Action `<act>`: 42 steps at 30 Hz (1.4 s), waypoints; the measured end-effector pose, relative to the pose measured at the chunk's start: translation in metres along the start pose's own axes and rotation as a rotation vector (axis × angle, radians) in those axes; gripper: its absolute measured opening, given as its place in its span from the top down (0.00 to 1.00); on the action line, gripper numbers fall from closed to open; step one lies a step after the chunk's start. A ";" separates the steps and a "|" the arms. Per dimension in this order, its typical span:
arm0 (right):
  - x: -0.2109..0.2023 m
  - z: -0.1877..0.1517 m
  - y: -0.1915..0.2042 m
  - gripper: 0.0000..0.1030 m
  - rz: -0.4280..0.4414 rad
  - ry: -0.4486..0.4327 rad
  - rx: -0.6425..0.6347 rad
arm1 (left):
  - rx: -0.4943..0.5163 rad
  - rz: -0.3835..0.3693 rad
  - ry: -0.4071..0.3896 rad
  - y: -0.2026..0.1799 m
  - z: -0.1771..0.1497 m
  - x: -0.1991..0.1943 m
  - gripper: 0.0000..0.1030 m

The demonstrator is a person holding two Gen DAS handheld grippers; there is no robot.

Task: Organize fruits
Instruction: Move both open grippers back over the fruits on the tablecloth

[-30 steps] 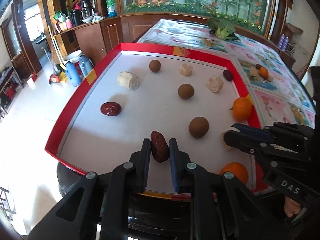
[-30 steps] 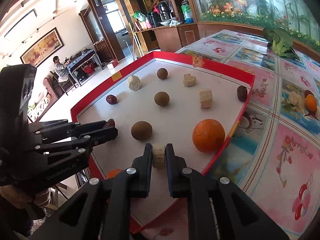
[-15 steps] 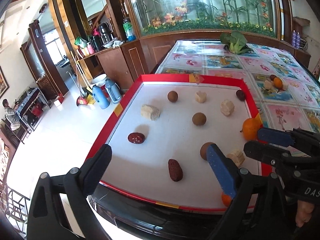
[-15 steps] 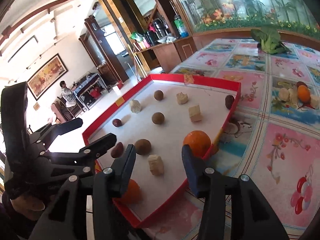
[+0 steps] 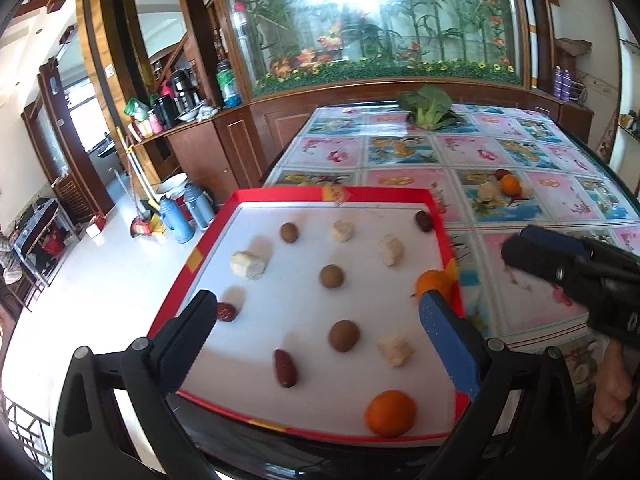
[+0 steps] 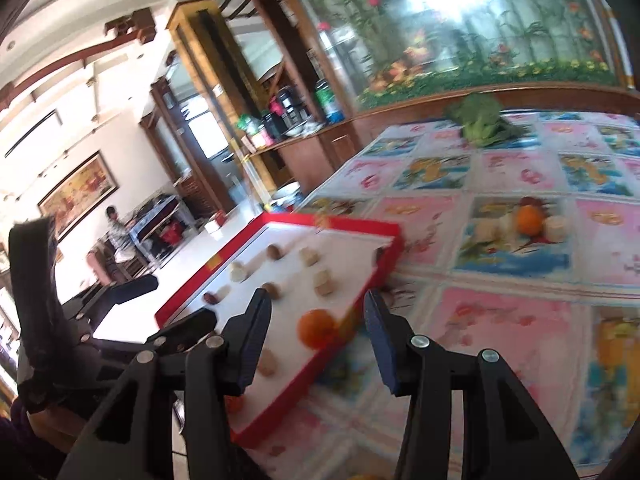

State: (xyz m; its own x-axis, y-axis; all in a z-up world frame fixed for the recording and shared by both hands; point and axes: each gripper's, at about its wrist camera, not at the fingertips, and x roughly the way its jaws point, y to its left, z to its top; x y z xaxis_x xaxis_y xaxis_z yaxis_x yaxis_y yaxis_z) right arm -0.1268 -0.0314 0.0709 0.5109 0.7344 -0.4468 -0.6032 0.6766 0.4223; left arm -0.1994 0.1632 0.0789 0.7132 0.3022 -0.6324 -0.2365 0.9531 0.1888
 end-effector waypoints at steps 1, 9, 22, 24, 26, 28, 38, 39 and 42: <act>-0.008 0.004 -0.008 0.50 -0.034 -0.018 0.012 | 0.011 -0.011 -0.005 -0.007 0.003 -0.002 0.02; -0.055 0.020 -0.058 0.47 -0.189 -0.127 0.070 | 0.128 -0.131 -0.038 -0.065 0.029 -0.017 0.02; -0.108 0.031 -0.126 0.29 -0.331 -0.299 0.138 | 0.210 -0.293 -0.019 -0.146 0.061 -0.037 0.00; -0.112 0.029 -0.138 0.29 -0.322 -0.311 0.178 | 0.240 -0.290 -0.008 -0.160 0.060 -0.036 0.00; -0.116 0.027 -0.147 0.29 -0.320 -0.324 0.206 | 0.270 -0.290 0.003 -0.174 0.058 -0.036 0.00; -0.119 0.027 -0.153 0.28 -0.310 -0.331 0.234 | 0.301 -0.293 0.011 -0.188 0.059 -0.036 0.00; -0.110 0.025 -0.165 0.26 -0.335 -0.288 0.280 | 0.339 -0.327 0.056 -0.212 0.054 -0.026 0.00; -0.109 0.024 -0.164 0.26 -0.340 -0.280 0.276 | 0.334 -0.328 0.062 -0.210 0.051 -0.024 0.00; -0.105 0.023 -0.163 0.26 -0.351 -0.263 0.266 | 0.289 -0.320 0.088 -0.193 0.045 -0.017 0.00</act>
State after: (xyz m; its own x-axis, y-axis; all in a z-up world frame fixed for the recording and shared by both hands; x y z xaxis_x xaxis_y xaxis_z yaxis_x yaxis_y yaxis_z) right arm -0.0685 -0.2178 0.0668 0.8123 0.4258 -0.3987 -0.2080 0.8500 0.4840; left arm -0.1358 -0.0250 0.0868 0.6586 0.0008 -0.7525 0.1907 0.9672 0.1680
